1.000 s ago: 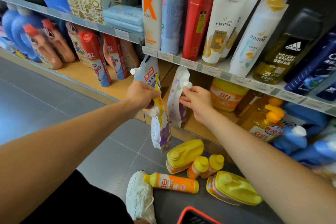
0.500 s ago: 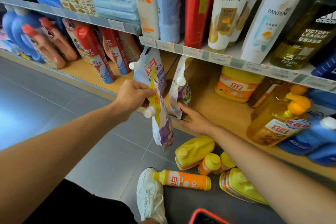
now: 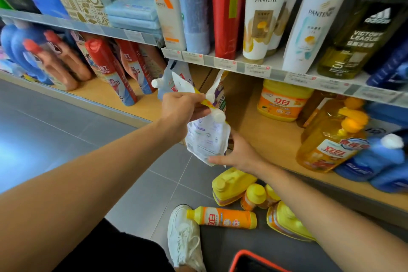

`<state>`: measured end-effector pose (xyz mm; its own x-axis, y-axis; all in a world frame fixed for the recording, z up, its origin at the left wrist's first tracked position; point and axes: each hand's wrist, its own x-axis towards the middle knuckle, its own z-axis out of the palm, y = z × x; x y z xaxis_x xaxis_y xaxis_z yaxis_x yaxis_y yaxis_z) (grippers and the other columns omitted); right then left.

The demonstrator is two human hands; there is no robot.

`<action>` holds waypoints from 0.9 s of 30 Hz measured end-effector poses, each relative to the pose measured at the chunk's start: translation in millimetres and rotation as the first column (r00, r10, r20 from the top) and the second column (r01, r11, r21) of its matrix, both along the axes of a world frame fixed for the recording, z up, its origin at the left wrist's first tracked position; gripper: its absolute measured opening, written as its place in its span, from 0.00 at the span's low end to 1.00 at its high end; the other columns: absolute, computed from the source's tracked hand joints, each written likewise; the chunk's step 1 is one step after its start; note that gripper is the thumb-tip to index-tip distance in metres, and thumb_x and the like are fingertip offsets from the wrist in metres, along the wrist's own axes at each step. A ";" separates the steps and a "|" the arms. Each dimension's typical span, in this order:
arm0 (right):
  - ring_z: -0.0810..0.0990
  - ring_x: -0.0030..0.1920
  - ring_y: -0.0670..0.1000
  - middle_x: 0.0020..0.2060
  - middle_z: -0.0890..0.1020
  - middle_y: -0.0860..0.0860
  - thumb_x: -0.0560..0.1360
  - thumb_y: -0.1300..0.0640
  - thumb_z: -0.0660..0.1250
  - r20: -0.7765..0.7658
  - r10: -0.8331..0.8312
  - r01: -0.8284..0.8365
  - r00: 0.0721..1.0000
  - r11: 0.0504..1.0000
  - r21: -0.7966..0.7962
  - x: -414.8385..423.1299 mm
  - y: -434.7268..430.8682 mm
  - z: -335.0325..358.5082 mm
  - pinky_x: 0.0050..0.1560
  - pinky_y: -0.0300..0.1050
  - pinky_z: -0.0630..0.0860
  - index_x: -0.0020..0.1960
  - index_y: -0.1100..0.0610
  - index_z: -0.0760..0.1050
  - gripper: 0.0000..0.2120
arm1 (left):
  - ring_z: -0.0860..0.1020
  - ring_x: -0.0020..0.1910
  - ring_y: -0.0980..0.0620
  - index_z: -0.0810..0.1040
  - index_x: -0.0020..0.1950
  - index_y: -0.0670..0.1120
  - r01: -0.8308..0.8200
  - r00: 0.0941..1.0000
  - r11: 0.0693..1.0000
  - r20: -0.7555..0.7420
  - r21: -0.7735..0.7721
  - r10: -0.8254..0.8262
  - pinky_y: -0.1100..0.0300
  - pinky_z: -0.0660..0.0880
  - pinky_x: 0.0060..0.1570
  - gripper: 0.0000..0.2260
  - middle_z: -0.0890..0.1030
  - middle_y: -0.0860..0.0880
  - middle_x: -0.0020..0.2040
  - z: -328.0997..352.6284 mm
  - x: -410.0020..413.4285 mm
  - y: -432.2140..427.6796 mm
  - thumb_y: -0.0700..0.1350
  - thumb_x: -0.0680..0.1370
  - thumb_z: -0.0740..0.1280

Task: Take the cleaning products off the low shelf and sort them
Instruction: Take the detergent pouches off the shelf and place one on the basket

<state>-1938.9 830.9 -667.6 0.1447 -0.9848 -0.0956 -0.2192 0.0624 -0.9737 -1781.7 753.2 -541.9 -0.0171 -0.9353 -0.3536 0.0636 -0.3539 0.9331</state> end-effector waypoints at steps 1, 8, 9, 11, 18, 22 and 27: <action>0.80 0.55 0.35 0.54 0.82 0.36 0.64 0.56 0.84 -0.003 -0.111 0.110 0.994 0.994 -0.027 4.2 -0.2 -1.1 0.48 0.30 0.77 0.63 0.43 0.73 0.33 | 0.87 0.38 0.43 0.82 0.44 0.34 0.004 1.000 1.000 -0.031 0.000 -0.004 0.59 0.82 0.36 0.04 0.86 0.39 0.39 1.8 -7.6 0.8 0.35 0.76 0.72; 0.61 0.28 0.43 0.25 0.62 0.42 0.72 0.63 0.76 -0.086 -0.538 0.511 0.839 0.832 -0.217 -49.7 -17.7 0.9 0.33 0.43 0.57 0.28 0.52 0.66 0.23 | 0.86 0.48 0.42 0.82 0.53 0.33 0.272 0.961 0.962 -0.056 -0.001 -0.271 0.56 0.84 0.47 0.09 0.86 0.36 0.48 -0.4 -35.4 -2.9 0.39 0.78 0.72; 0.59 0.30 0.43 0.26 0.60 0.43 0.72 0.63 0.76 -0.106 -0.542 0.508 0.834 0.828 -0.239 -60.8 -16.8 0.2 0.34 0.43 0.55 0.28 0.53 0.65 0.23 | 0.86 0.48 0.42 0.82 0.53 0.34 0.321 0.946 0.947 -0.042 -0.012 -0.321 0.56 0.84 0.48 0.10 0.86 0.37 0.48 -4.2 -35.2 -4.2 0.41 0.79 0.71; 0.59 0.32 0.45 0.27 0.62 0.45 0.71 0.65 0.76 -0.111 -0.584 0.549 0.804 0.802 -0.238 -81.9 -13.9 -2.7 0.34 0.42 0.57 0.28 0.53 0.65 0.23 | 0.87 0.45 0.43 0.84 0.49 0.36 0.317 0.948 0.948 0.033 -0.034 -0.316 0.56 0.84 0.46 0.10 0.87 0.40 0.45 -13.0 -30.0 -8.1 0.44 0.78 0.72; 0.78 0.39 0.48 0.37 0.83 0.54 0.74 0.62 0.74 -0.066 -0.733 0.727 0.677 0.680 -0.093 -124.2 -9.6 -11.3 0.44 0.45 0.73 0.44 0.57 0.82 0.02 | 0.82 0.38 0.49 0.83 0.40 0.46 0.248 0.769 0.967 0.618 -0.054 -0.162 0.52 0.84 0.44 0.07 0.84 0.45 0.36 -77.9 -5.5 -31.6 0.47 0.76 0.72; 0.83 0.43 0.50 0.38 0.83 0.45 0.75 0.59 0.74 -0.057 -0.750 0.748 0.659 0.661 -0.050 -126.0 -18.2 -23.8 0.42 0.44 0.78 0.42 0.49 0.81 0.07 | 0.79 0.47 0.48 0.73 0.52 0.47 0.169 0.727 0.984 0.681 -0.056 -0.086 0.53 0.76 0.43 0.17 0.80 0.48 0.46 -122.9 -23.7 -41.7 0.54 0.72 0.76; 0.81 0.39 0.40 0.39 0.81 0.42 0.74 0.57 0.76 -0.015 -0.808 0.808 0.589 0.588 0.029 -122.9 -24.3 -42.2 0.39 0.39 0.78 0.52 0.54 0.82 0.08 | 0.77 0.55 0.49 0.68 0.65 0.47 0.084 0.839 0.990 0.544 -0.112 -0.009 0.53 0.75 0.54 0.29 0.78 0.49 0.59 -182.3 -38.1 -44.7 0.55 0.72 0.77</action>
<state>-2061.8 806.6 -709.8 -0.7091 -0.6936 -0.1268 -0.0642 0.2427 -0.9680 -1819.9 708.4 -724.1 0.0975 -0.9752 -0.1987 -0.4778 -0.2210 0.8502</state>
